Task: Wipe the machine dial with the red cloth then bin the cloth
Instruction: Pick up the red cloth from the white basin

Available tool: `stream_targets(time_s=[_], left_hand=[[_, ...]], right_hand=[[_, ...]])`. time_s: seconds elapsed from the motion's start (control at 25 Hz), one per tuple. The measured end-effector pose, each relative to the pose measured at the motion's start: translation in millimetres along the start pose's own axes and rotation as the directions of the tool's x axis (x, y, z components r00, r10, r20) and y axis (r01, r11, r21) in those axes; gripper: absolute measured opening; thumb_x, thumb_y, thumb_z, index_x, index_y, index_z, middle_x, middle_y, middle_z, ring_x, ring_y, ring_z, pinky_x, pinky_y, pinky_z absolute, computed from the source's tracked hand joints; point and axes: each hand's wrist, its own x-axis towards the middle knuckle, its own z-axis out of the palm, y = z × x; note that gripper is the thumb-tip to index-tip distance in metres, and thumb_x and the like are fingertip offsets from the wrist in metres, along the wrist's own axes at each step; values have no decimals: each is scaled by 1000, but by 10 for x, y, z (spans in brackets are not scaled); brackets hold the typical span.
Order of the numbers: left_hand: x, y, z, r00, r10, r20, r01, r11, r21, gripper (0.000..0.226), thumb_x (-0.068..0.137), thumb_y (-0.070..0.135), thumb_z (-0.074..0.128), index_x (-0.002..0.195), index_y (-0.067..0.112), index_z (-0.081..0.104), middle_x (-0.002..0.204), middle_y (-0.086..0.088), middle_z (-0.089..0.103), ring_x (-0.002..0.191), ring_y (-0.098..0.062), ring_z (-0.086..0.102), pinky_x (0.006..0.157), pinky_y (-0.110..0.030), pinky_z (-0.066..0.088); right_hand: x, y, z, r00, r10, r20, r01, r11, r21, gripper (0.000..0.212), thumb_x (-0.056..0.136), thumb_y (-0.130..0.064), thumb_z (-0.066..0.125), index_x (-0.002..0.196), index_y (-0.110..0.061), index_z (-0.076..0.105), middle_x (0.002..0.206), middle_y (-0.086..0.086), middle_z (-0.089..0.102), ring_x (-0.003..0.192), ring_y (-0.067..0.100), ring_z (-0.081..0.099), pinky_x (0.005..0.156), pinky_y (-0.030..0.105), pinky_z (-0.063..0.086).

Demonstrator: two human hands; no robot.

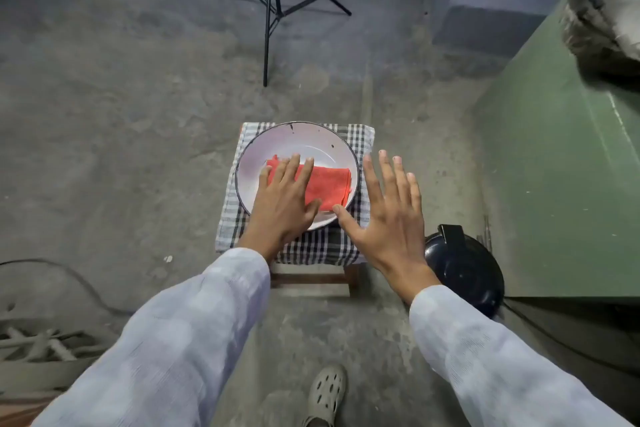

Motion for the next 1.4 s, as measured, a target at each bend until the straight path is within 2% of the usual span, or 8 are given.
stream_targets(time_s=[0.16,0.4,0.72,0.88,1.08,1.16,1.24,1.4], left_hand=[[351,-149,304,949,88,302,-97,995,17,91,91,41,59,166,18,12,174,-11,16,160,-29,18,129,-53,16],[504,-206,493,905,68,420,-123,987,105,92,90,35,55,167,25,5,176,-2,0,162,-24,4,122,-71,17],[506,-219,569,953,125,275,-212,926,314,64,105,11,36,164,7,12,172,-16,18,157,-34,26,101,-59,52],[570,-180,541,976,123,178,-174,936,306,42,103,9,40,144,6,46,146,-20,55,132,-38,55,85,-50,54],[708,-140,379,993,-105,-46,93,972,-214,21,82,9,59,99,11,70,95,-16,72,87,-41,65,68,-40,43],[731,-59,238,958,-286,27,249,781,-573,20,82,8,62,93,18,75,87,-5,77,83,-35,67,68,-37,47],[751,100,42,895,-406,185,351,384,-854,17,81,3,66,76,18,73,69,10,74,72,-25,64,67,-35,50],[654,534,-549,882,-263,391,265,-408,-873,26,87,-8,57,105,5,69,97,-9,71,90,-26,66,98,-45,54]], right_hand=[[70,171,274,999,12,34,-11,1000,-24,94,99,-71,49,171,-18,21,179,12,18,167,33,16,135,55,16],[108,306,438,998,22,52,-20,999,-30,93,98,-73,42,171,-18,22,179,12,20,167,33,17,134,58,18],[142,312,411,998,46,51,-43,997,-60,93,98,-74,39,170,-17,23,179,13,20,166,33,17,134,56,16],[129,368,366,997,57,58,-52,994,-91,93,99,-72,43,170,-17,22,179,12,19,166,33,16,135,55,15],[138,362,199,995,82,61,-76,992,-97,91,100,-70,43,171,-18,20,179,12,16,167,33,14,135,55,15],[156,324,70,995,88,45,-83,992,-95,91,99,-71,40,171,-19,20,179,12,17,167,33,15,135,55,15],[195,304,-112,995,96,21,-94,992,-80,91,99,-70,45,171,-19,21,179,12,18,167,34,16,135,55,14],[230,322,-735,988,123,-90,-130,987,-89,91,99,-68,51,170,-18,24,179,12,20,166,34,18,134,56,16]])
